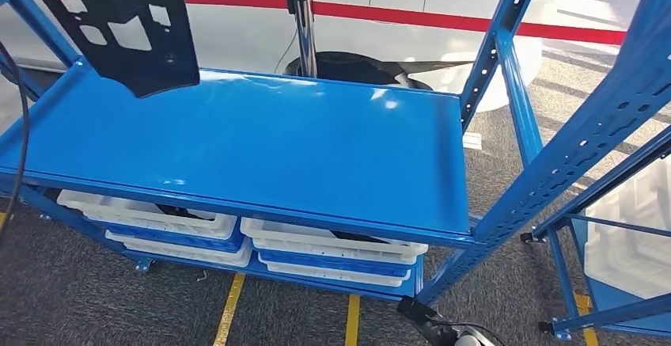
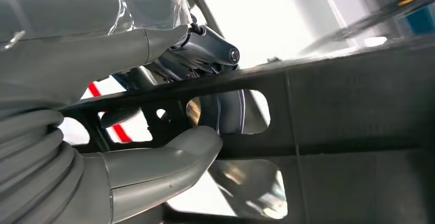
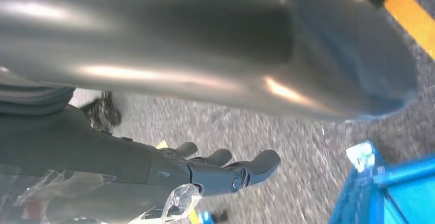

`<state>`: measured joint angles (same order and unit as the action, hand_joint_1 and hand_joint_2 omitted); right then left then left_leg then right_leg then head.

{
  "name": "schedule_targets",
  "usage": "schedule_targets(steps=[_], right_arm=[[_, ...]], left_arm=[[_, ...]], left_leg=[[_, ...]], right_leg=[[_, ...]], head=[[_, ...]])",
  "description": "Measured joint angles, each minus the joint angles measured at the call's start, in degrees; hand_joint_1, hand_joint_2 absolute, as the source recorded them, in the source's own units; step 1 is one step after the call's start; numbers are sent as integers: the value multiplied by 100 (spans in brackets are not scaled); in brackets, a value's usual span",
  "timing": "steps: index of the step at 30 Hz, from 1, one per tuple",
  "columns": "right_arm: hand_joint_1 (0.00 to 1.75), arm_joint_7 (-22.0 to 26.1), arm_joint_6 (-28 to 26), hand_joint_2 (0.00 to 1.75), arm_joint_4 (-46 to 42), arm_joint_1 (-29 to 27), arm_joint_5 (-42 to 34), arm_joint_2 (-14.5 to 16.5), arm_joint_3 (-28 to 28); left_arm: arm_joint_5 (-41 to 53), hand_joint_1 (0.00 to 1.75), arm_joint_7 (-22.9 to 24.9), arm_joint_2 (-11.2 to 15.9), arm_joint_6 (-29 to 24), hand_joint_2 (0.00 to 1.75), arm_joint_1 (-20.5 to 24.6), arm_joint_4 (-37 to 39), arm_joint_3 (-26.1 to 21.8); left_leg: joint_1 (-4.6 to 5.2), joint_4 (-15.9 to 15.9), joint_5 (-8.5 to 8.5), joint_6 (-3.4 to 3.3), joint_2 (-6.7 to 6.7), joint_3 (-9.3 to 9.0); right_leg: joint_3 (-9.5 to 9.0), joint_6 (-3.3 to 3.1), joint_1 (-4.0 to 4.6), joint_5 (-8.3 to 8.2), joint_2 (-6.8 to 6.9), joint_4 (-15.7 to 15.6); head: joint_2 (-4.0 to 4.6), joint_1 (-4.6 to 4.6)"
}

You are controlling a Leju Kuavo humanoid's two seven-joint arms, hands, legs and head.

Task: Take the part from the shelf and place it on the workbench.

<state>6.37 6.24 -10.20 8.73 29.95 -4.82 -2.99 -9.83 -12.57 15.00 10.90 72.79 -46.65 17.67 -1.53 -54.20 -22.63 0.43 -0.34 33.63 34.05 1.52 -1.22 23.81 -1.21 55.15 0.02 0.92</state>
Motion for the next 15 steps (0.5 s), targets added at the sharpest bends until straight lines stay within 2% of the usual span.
schedule_targets(steps=[2, 3, 4, 6, 7, 8, 9, 11, 12, 13, 15], right_arm=[[0, 18, -26, 0, 12, -52, -39, 9, 49], [0, 29, -37, 0, 17, -61, -55, 15, 69], [0, 39, -46, 0, 20, -65, -79, 19, 84], [0, 54, -65, 0, 21, -67, -124, 23, 117], [0, 60, -77, 0, 21, -69, -151, 23, 142], [0, 66, -89, 0, 21, -71, -171, 23, 168], [0, 72, -102, 0, 21, -73, -192, 23, 193], [0, 81, -127, 0, 21, -75, -221, 18, 231], [0, 84, -140, 0, 21, -74, -232, 14, 247], [0, 87, -151, 0, 21, -73, -239, 10, 267], [0, 90, -163, 0, 21, -75, -247, 9, 311]], left_arm=[[-597, 175, 304, 61, 59, 175, -45, -532, -85], [-832, 175, 413, 75, 74, 175, -82, -799, -108], [-1060, 175, 509, 81, 93, 175, -138, -1045, -126], [-1547, 175, 715, 80, 133, 175, -361, -1500, -141], [-1783, 175, 812, 76, 147, 175, -535, -1705, -139], [-2008, 175, 886, 64, 155, 175, -733, -1923, -133], [-2193, 175, 937, 42, 161, 175, -931, -2142, -122], [-2455, 175, 996, -34, 193, 175, -1297, -2567, -92], [-2570, 175, 1034, -79, 224, 175, -1481, -2759, -75], [-2671, 175, 1080, -132, 256, 175, -1688, -2942, -53], [-2806, 175, 1161, -254, 317, 175, -2184, -3291, 11]], left_leg=[[-5, 13, 10, -77, -6, -11], [-15, 24, 18, -116, -10, -18], [-22, 33, 22, -146, -14, -29], [-3, 32, 15, -182, -26, -53], [9, 30, 8, -192, -33, -68], [20, 27, 2, -201, -41, -84], [27, 26, -4, -207, -49, -101], [32, 26, -18, -201, -64, -139], [44, 22, -29, -187, -68, -148], [54, 24, -35, -168, -70, -153], [74, 34, -37, -120, -69, -155]], right_leg=[[6, 53, -14, 77, 22, 39], [58, 72, -16, 202, 39, 190], [165, 83, -15, 388, 55, 476], [488, 88, -10, 760, 69, 1298], [621, 88, -7, 837, 70, 1612], [672, 82, -4, 802, 70, 1725], [619, 70, 0, 666, 70, 1599], [260, 28, 7, 256, 70, 808], [71, 11, 22, 119, 68, 407], [-61, -1, 36, 46, 66, 130], [-133, -11, 62, 56, 57, -23]], head=[[0, -2], [0, -7], [0, -13], [0, -21], [0, -22], [0, -22], [0, -22], [0, -22], [0, -22], [0, -21], [0, -19]])
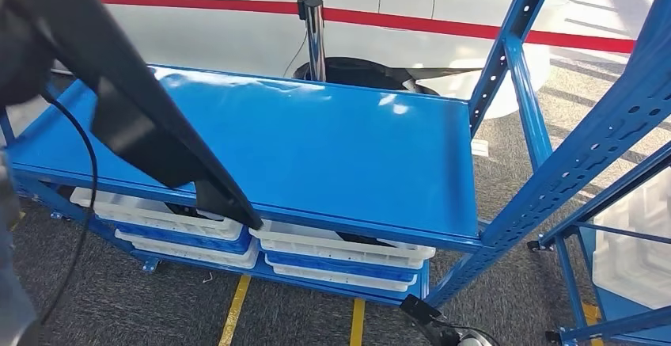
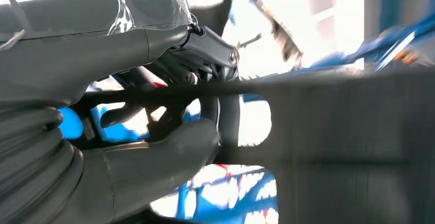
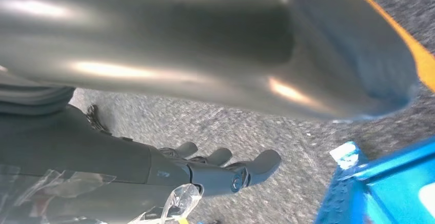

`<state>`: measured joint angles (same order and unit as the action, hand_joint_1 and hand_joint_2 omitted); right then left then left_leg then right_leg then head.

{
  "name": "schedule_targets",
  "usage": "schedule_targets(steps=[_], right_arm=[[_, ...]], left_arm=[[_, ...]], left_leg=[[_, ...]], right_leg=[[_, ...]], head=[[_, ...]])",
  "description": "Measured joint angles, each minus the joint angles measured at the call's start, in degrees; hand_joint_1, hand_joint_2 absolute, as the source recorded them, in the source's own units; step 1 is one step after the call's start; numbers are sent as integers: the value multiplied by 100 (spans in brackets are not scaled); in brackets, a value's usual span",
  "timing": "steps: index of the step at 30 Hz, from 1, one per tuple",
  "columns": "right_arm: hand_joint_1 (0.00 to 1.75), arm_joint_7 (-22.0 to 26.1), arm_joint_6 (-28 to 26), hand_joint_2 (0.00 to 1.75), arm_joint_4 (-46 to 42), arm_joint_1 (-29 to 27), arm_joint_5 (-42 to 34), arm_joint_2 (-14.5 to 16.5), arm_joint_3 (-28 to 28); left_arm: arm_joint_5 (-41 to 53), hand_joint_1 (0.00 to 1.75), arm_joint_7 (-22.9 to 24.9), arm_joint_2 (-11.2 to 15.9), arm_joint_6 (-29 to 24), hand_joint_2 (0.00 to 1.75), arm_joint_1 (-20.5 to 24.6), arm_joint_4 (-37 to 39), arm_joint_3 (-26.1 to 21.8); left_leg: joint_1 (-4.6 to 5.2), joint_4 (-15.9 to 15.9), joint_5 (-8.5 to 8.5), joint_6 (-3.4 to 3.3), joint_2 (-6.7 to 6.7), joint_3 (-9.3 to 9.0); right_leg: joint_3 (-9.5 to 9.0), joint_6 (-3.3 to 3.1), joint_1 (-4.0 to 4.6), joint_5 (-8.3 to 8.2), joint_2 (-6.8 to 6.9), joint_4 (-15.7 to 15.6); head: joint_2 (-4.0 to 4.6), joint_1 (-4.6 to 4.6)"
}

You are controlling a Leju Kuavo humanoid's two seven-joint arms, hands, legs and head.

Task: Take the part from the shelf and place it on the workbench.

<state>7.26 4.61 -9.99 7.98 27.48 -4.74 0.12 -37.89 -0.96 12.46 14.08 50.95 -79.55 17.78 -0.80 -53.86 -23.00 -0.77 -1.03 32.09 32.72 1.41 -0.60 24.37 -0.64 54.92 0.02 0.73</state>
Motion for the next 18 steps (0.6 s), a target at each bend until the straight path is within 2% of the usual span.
schedule_targets(steps=[2, 3, 4, 6, 7, 8, 9, 10, 12, 13, 14, 17, 18], right_arm=[[0, -2, -6, 0, 0, -5, -5, 3, 41], [0, -4, -12, 0, 0, -7, 0, 5, 59], [0, -5, -22, 0, 0, -8, 10, 8, 74], [0, -8, -55, 0, 0, -14, 55, 12, 100], [0, -12, -71, 0, 0, -18, 79, 14, 111], [0, -16, -85, 0, 0, -21, 101, 17, 123], [0, -20, -93, 0, 0, -24, 114, 22, 137], [0, -21, -98, 0, 0, -25, 126, 28, 149], [0, -20, -100, 0, 0, -24, 138, 48, 165], [0, -20, -101, 0, 0, -23, 142, 57, 168], [0, -20, -101, 0, 0, -24, 146, 66, 170], [0, -20, -105, 0, 2, -24, 164, 70, 175], [0, -20, -109, 0, 2, -23, 173, 74, 175]], left_arm=[[-32, 175, 25, -124, 34, 175, -496, -311, 98], [-36, 175, 13, -179, 38, 175, -703, -436, 144], [-40, 175, -13, -236, 32, 175, -903, -532, 199], [-14, 175, -94, -371, 4, 175, -1348, -647, 324], [18, 175, -135, -437, -14, 175, -1559, -676, 401], [55, 175, -162, -493, -35, 175, -1726, -696, 471], [84, 175, -177, -535, -54, 175, -1829, -713, 527], [100, 175, -184, -572, -71, 175, -1893, -734, 574], [129, 175, -183, -642, -104, 175, -1964, -786, 643], [145, 175, -182, -678, -124, 175, -1990, -813, 675], [160, 175, -181, -709, -144, 175, -2012, -835, 701], [145, 175, -172, -781, -183, 175, -2064, -890, 739], [129, 175, -171, -807, -193, 175, -2069, -908, 744]], left_leg=[[-14, -16, -30, 52, 9, 9], [-24, -126, -113, 77, 19, 60], [-31, -366, -257, 99, 29, 168], [-37, -1197, -641, 134, 45, 549], [-38, -1580, -771, 145, 46, 731], [-37, -1786, -808, 147, 48, 833], [-35, -1740, -736, 137, 49, 814], [-30, -1464, -581, 118, 49, 681], [2, -583, -225, 42, 56, 246], [23, -247, -114, 6, 62, 79], [44, -55, -65, -23, 67, -14], [46, 19, -27, -86, 69, -35], [30, 41, -8, -113, 71, -42]], right_leg=[[2, -42, -16, -19, -5, -16], [0, -70, -26, -32, -5, -27], [-3, -96, -39, -45, -4, -38], [-1, -118, -39, -49, -5, -39], [1, -121, -33, -49, -5, -38], [3, -122, -25, -48, -5, -37], [3, -122, -16, -48, -5, -36], [-1, -121, -8, -48, -5, -36], [-8, -112, 14, -43, -5, -32], [-4, -99, 25, -41, -3, -28], [3, -80, 34, -41, 0, -27], [17, 0, 28, -38, 12, -25], [45, 32, 24, 22, 15, 51]], head=[[0, 3], [0, 6], [0, 10], [0, 20], [0, 22], [0, 25], [0, 25], [0, 25], [0, 26], [0, 24], [0, 23], [0, 21], [0, 14]])
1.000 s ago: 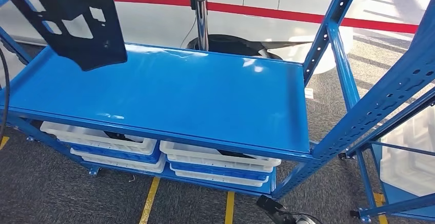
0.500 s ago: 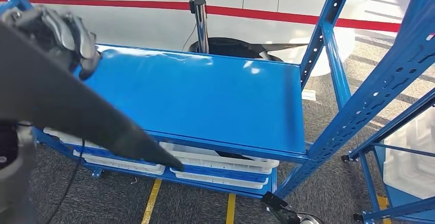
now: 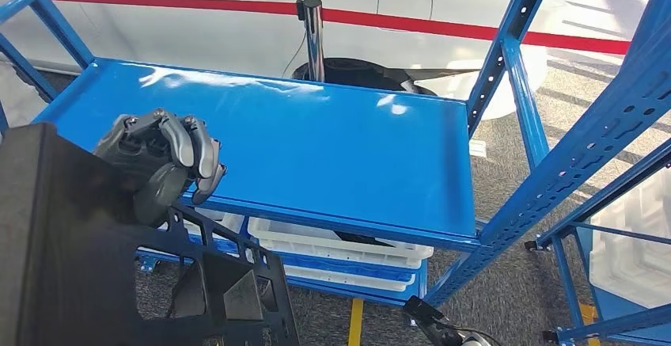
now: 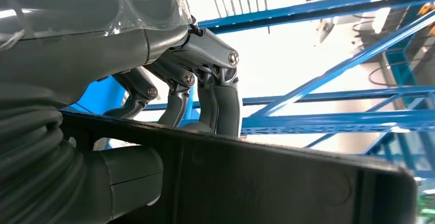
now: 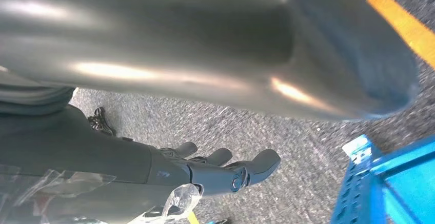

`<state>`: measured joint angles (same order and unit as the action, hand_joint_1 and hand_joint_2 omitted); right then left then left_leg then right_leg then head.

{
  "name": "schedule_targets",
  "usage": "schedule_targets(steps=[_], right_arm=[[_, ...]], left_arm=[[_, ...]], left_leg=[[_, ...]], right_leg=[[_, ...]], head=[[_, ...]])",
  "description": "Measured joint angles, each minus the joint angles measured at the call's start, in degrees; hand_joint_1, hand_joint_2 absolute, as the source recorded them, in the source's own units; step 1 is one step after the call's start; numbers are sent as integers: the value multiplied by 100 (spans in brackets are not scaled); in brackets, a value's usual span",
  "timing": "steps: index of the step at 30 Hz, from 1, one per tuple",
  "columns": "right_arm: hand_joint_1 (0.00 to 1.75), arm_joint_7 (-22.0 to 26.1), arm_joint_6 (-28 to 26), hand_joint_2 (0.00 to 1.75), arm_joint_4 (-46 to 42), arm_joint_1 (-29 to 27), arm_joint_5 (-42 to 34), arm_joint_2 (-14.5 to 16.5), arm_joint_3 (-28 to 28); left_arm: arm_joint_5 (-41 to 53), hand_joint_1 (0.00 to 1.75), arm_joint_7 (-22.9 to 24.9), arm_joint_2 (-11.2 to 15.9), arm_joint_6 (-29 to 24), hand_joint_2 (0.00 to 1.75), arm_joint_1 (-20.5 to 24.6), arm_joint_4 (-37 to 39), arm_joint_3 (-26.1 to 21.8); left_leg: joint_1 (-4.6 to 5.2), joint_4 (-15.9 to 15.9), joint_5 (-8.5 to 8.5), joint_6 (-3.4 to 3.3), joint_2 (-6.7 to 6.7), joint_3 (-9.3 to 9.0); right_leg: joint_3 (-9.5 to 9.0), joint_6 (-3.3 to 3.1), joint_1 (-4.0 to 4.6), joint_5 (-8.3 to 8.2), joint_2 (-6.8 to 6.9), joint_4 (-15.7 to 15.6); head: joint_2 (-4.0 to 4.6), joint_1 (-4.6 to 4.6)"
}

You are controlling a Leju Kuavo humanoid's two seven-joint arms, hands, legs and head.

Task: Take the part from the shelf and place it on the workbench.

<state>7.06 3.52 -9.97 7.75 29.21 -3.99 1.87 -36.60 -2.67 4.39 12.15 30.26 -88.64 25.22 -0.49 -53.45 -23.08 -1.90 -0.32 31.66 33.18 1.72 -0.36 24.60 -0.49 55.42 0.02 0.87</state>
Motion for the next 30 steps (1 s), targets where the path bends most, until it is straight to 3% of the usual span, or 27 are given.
schedule_targets(steps=[2, 4, 5, 6, 7, 9, 11, 14, 16, 17, 19, 21, 22, 23, 25, 26, 27, 30], right_arm=[[0, -1, -8, 0, 0, 0, 11, 11, -1], [0, -3, -13, 0, 0, -7, 14, 19, -2], [0, -4, -14, 0, 0, -13, 16, 19, -2], [0, -5, -19, 0, 0, -18, 18, 19, -2], [0, -6, -27, 0, 0, -21, 21, 18, -2], [0, -5, -48, 0, 0, -20, 26, 17, -2], [0, -2, -64, 0, 0, -15, 26, 22, -1], [0, 22, -75, 0, 0, -8, 21, 29, 1], [0, 73, -77, 0, 0, 6, 4, 37, 2], [0, 98, -76, 0, 0, 19, -19, 40, 11], [0, 122, -66, 0, 0, 45, -94, 41, 53], [0, 112, -42, 0, 0, 61, -164, 42, 113], [0, 105, -14, 0, 0, 68, -191, 42, 139], [0, 97, 23, 0, 0, 79, -210, 43, 158], [0, 81, 104, 0, 0, 111, -240, 49, 182], [0, 69, 131, 0, 0, 130, -248, 52, 195], [0, 59, 146, 0, 0, 144, -256, 56, 213], [0, 23, 181, 0, 0, 153, -278, 52, 277]], left_arm=[[-22, 175, -6, -58, -30, 175, -4, -30, 4], [-31, 175, -11, -100, -55, 175, -27, -44, 5], [-28, 175, -10, -114, -66, 175, -42, -49, 8], [-18, 175, -10, -128, -79, 175, -54, -52, 11], [5, 175, -9, -139, -95, 175, -59, -59, 15], [62, 175, -8, -158, -132, 175, -54, -82, 20], [134, 175, -5, -173, -165, 175, -43, -106, 26], [281, 175, -1, -186, -192, 175, -36, -120, 64], [391, 175, -7, -187, -198, 175, -37, -138, 90], [429, 175, -10, -187, -197, 175, -38, -148, 99], [461, 175, -13, -187, -189, 175, -68, -158, 115], [466, 175, -13, -187, -175, 175, -122, -159, 123], [465, 175, -13, -187, -157, 175, -140, -159, 125], [462, 175, -13, -187, -130, 175, -148, -159, 127], [453, 175, -13, -188, -71, 175, -152, -160, 128], [451, 175, -14, -189, -50, 175, -157, -161, 128], [450, 175, -14, -189, -36, 175, -167, -162, 129], [445, 175, -15, -200, 2, 175, -209, -163, 143]], left_leg=[[-30, 32, 29, -45, 8, -13], [-32, 34, 32, -62, 8, -8], [-35, 33, 31, -62, 6, -8], [-40, 32, 30, -60, 3, -10], [-48, 29, 26, -54, -1, -15], [-61, 17, 8, -21, -8, -28], [-47, -9, -14, 41, -11, -22], [-43, -10, -11, 123, -12, -7], [-66, -161, -126, 168, -6, 64], [-71, -411, -269, 188, -3, 176], [-73, -1227, -648, 215, 2, 551], [-73, -1814, -818, 222, 2, 834], [-73, -1779, -748, 215, 2, 820], [-73, -1493, -584, 199, -4, 682], [-66, -618, -226, 147, -68, 248], [-59, -295, -125, 127, -101, 87], [-49, -122, -87, 114, -128, 5], [-42, -56, -67, 67, -99, -9]], right_leg=[[227, 55, -15, 321, 5, 527], [612, 97, -27, 711, 8, 1381], [746, 109, -36, 795, 8, 1671], [783, 120, -44, 771, 9, 1753], [699, 127, -56, 637, 10, 1576], [293, 142, -87, 231, 13, 746], [-20, 121, -90, 12, -2, 91], [-59, 20, -63, -5, -16, -43], [-65, -55, -65, -25, -14, -61], [-69, -90, -73, -35, -11, -72], [-64, -128, -68, -38, -9, -73], [-60, -137, -59, -37, -23, -71], [-60, -137, -57, -36, -37, -70], [-65, -136, -57, -37, -58, -70], [-69, -121, -46, -37, -107, -65], [-59, -100, -38, -40, -133, -61], [-43, -75, -31, -44, -155, -58], [-10, 17, -40, -53, -181, -55]], head=[[0, -16], [0, -28], [0, -29], [0, -29], [0, -29], [0, -30], [0, -29], [0, -26], [0, -21], [0, -15], [0, -4], [0, -3], [0, -2], [0, -2], [0, -1], [0, -2], [0, -3], [0, -6]])
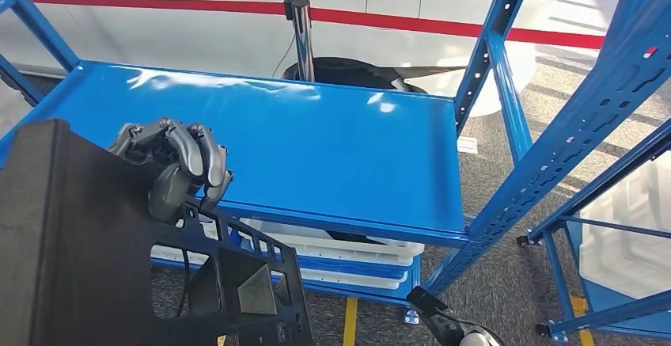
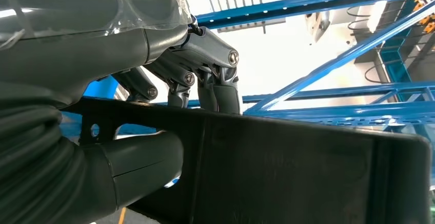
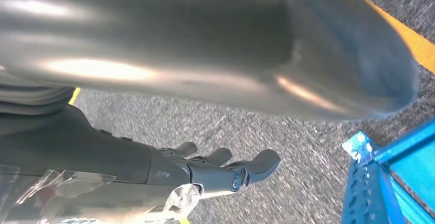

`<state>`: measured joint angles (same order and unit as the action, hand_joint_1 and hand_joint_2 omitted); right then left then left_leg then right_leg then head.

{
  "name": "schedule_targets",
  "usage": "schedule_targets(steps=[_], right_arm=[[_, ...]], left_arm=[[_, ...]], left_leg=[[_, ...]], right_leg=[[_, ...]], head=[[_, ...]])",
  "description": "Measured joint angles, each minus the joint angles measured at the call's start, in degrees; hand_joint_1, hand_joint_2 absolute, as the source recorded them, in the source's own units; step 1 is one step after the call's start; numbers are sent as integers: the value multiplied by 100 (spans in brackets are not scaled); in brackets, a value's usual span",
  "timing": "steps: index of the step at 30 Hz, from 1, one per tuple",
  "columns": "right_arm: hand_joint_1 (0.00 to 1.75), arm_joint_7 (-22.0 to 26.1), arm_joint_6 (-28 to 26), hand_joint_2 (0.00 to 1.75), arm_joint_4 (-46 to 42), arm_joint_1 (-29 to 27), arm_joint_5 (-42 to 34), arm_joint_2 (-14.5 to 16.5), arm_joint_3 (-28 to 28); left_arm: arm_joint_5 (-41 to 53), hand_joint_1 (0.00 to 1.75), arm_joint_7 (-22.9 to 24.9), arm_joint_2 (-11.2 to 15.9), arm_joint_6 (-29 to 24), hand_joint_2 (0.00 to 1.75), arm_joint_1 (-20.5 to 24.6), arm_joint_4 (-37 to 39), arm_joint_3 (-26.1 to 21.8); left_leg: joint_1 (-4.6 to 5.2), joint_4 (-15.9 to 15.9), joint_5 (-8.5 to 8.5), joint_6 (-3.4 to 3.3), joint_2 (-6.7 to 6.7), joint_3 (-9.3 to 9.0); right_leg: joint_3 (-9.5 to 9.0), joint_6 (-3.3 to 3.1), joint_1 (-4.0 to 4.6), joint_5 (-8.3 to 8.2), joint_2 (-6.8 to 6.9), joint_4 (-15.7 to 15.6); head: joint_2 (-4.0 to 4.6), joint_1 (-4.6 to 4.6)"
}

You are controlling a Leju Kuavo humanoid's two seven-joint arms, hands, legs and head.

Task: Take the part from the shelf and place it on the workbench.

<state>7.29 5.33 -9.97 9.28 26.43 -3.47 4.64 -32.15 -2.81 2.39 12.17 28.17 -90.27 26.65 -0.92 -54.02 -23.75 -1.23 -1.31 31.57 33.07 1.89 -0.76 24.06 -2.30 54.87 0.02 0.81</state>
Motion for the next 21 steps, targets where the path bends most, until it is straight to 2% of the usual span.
schedule_targets(steps=[1, 2, 5, 6, 7, 8, 10, 11, 12, 13, 15, 17, 18, 20, 21], right_arm=[[0, -9, 15, 0, 0, -1, -3, -2, 13], [0, -15, 27, 0, 0, 2, -3, -3, 20], [0, -34, 47, 0, 0, 10, -6, 2, 38], [0, -40, 49, 0, 0, 8, -7, 2, 44], [0, -46, 48, 0, 0, 5, -8, 2, 49], [0, -49, 48, 0, 0, 4, -9, 0, 52], [0, -51, 49, 0, 0, 11, -9, -6, 58], [0, -52, 50, 0, 0, 21, -9, -9, 61], [0, -57, 53, 0, 0, 31, -8, -11, 63], [0, -65, 55, 0, 0, 39, -6, -12, 66], [0, -84, 58, 0, 0, 40, -3, -13, 79], [0, -95, 60, 0, 0, 38, 1, -13, 99], [0, -97, 61, 0, 0, 41, 3, -13, 111], [0, -104, 58, 0, 0, 45, 5, -13, 134], [0, -111, 55, 0, 0, 44, 6, -14, 142]], left_arm=[[-1, 175, 1, -11, 10, 175, -7, 0, 5], [1, 175, 2, -25, 18, 175, -10, 0, 8], [4, 175, 6, -44, 27, 175, -47, 1, 13], [4, 175, 6, -44, 28, 175, -60, 2, 14], [4, 175, 6, -45, 29, 175, -68, 2, 16], [4, 175, 6, -45, 30, 175, -69, 2, 20], [4, 175, 6, -47, 31, 175, -69, 2, 27], [4, 175, 7, -47, 31, 175, -69, 2, 30], [4, 175, 9, -47, 31, 175, -72, 2, 30], [4, 175, 11, -47, 32, 175, -75, 2, 30], [2, 175, 15, -47, 35, 175, -81, 2, 30], [-2, 175, 15, -47, 40, 175, -81, 1, 28], [-4, 175, 16, -47, 43, 175, -86, 1, 28], [-9, 175, 22, -46, 44, 175, -126, 2, 27], [-12, 175, 28, -45, 44, 175, -149, 2, 27]], left_leg=[[-9, 13, 15, -33, 24, -5], [-20, 27, 28, -68, 54, -9], [-14, 29, 27, -115, 134, -7], [-11, 28, 24, -119, 156, -7], [-8, 28, 19, -122, 182, -12], [-8, 27, 13, -120, 205, -23], [5, 22, -11, -96, 256, -53], [21, 19, -25, -74, 280, -61], [38, 16, -37, -50, 307, -64], [53, 16, -45, -24, 340, -64], [52, 24, -71, 24, 396, -61], [39, -216, -256, 83, 350, 41], [30, -503, -422, 108, 302, 171], [22, -1377, -784, 143, 225, 570], [21, -1682, -864, 146, 210, 724]], right_leg=[[38, 30, -5, 62, 34, 83], [132, 58, -8, 189, 75, 292], [679, 114, -13, 704, 159, 1444], [809, 123, -14, 761, 163, 1697], [832, 125, -15, 705, 170, 1729], [719, 118, -15, 538, 187, 1484], [296, 80, 4, 143, 306, 617], [129, 49, 22, 22, 366, 264], [42, 20, 40, -26, 407, 63], [20, -8, 60, -25, 415, -16], [41, -65, 54, -44, 338, -26], [40, -126, 26, -71, 274, -46], [39, -148, 13, -79, 245, -52], [44, -169, 23, -81, 178, -52], [43, -172, 33, -80, 142, -51]], head=[[0, -3], [0, -7], [0, -13], [0, -13], [0, -13], [0, -13], [0, -14], [0, -13], [0, -12], [0, -10], [0, -9], [0, -3], [0, 3], [0, 13], [0, 14]])
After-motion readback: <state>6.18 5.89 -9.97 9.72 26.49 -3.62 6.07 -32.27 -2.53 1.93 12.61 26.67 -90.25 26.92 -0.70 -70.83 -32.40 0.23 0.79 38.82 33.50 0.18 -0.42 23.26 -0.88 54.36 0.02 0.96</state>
